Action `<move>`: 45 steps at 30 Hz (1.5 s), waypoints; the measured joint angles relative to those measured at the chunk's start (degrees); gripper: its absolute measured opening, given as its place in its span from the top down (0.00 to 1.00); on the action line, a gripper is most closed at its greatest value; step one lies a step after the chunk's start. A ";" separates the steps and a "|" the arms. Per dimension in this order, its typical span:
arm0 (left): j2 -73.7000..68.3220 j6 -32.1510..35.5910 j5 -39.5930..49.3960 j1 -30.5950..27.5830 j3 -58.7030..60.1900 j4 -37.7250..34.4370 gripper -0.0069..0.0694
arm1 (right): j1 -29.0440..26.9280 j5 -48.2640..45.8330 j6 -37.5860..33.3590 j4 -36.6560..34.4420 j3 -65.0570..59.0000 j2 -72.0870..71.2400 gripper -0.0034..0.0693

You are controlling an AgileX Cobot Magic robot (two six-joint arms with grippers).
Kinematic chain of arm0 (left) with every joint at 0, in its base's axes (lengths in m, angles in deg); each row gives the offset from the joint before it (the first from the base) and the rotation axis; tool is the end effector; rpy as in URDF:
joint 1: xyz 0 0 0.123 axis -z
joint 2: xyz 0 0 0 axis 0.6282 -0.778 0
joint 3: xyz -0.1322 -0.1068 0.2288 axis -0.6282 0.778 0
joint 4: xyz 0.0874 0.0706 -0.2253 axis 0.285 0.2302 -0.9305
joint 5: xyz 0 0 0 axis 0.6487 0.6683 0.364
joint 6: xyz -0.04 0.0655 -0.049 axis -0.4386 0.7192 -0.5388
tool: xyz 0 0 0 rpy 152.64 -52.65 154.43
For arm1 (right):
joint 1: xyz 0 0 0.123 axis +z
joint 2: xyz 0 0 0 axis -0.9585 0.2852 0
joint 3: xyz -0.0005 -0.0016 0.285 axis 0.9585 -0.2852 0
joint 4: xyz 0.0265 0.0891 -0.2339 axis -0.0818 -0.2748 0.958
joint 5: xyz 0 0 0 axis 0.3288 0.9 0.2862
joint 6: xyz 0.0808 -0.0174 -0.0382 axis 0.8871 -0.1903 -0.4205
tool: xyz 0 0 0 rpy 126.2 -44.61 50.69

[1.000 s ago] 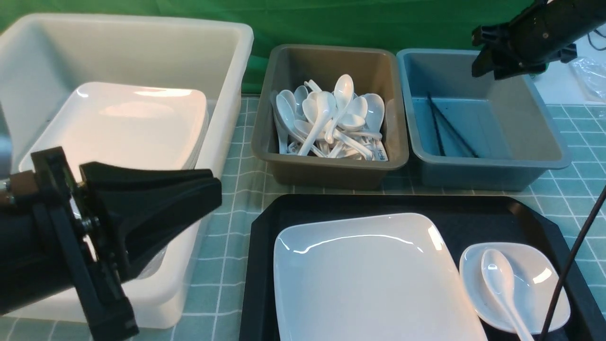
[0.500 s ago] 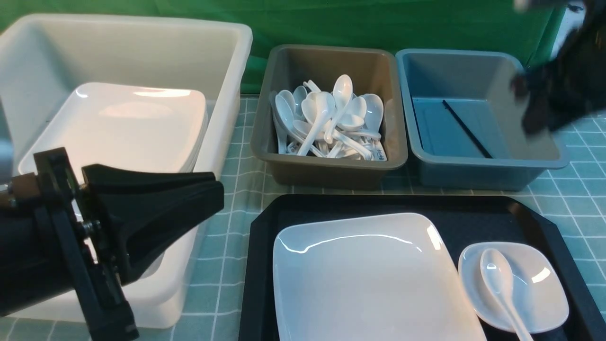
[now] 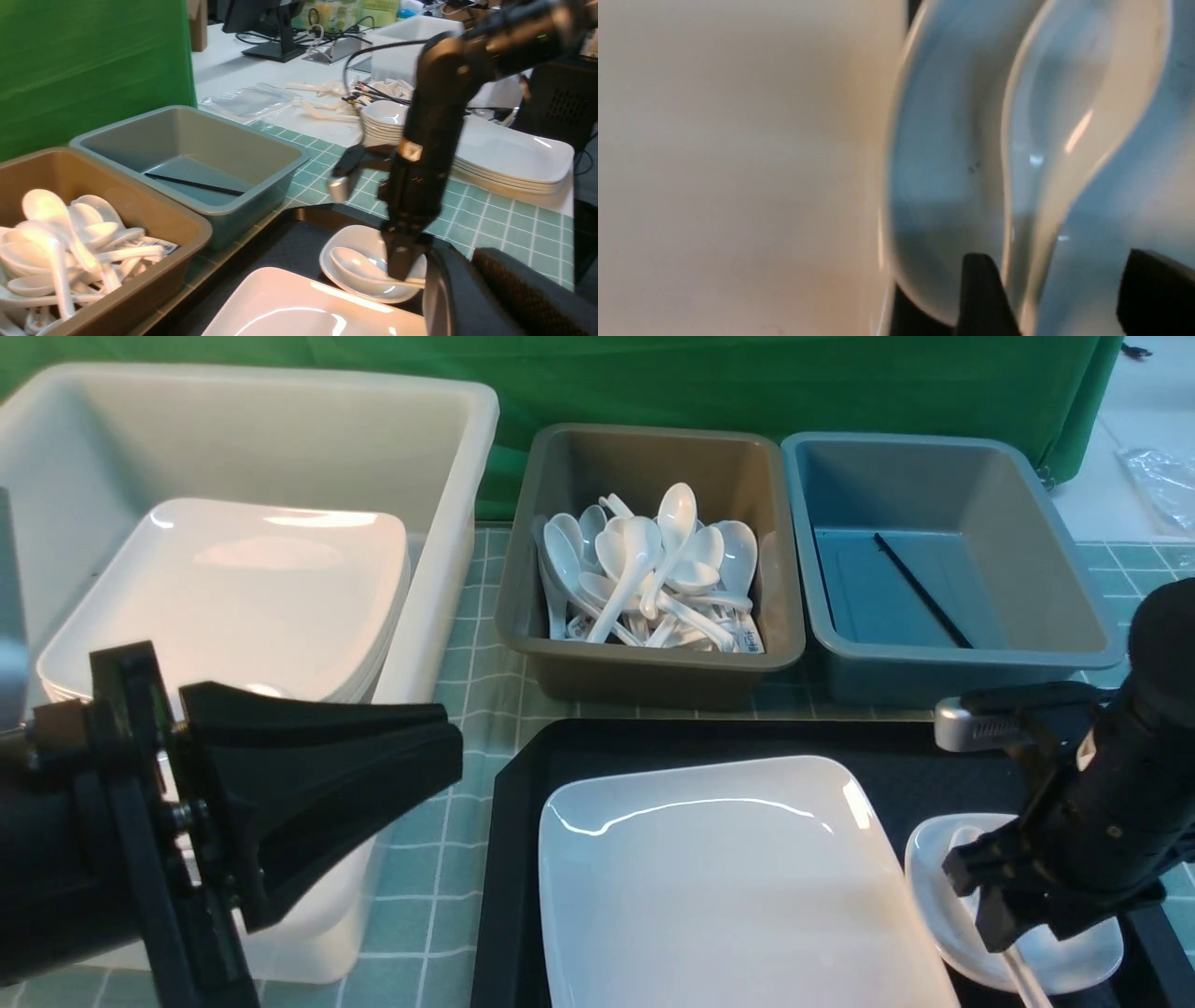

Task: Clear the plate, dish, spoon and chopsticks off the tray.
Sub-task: Use the right arm to grab a soup spoon from the plate, then use the right arm to put the soup spoon into the small storage box in the middle

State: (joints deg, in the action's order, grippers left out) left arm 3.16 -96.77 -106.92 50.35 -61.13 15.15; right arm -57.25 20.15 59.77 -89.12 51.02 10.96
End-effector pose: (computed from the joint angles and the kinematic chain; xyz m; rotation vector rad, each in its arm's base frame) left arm 0.1113 -0.0925 0.3308 0.9406 1.5294 -0.7547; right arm 0.2805 0.0843 0.1949 -0.3204 2.9228 0.0974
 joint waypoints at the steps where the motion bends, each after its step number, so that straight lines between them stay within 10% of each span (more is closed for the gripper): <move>1: 0.00 0.00 -0.22 0.05 0.00 0.00 0.87 | -0.22 1.48 0.00 -0.06 0.00 1.26 0.38; 29: 0.00 0.92 -0.33 0.07 0.00 0.00 0.87 | -1.72 1.18 -6.32 -5.04 2.93 0.33 0.60; 34: 0.00 2.81 0.77 0.07 0.00 0.00 0.87 | 1.90 9.01 -11.99 -16.16 15.77 -3.83 0.73; 45: 0.00 4.31 2.47 0.07 0.00 0.00 0.87 | 4.44 24.60 -13.06 -20.76 48.77 21.01 0.66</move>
State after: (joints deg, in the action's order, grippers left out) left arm 3.16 -92.47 -104.46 50.42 -61.13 15.15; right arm -52.81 44.74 46.71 -109.88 99.79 31.97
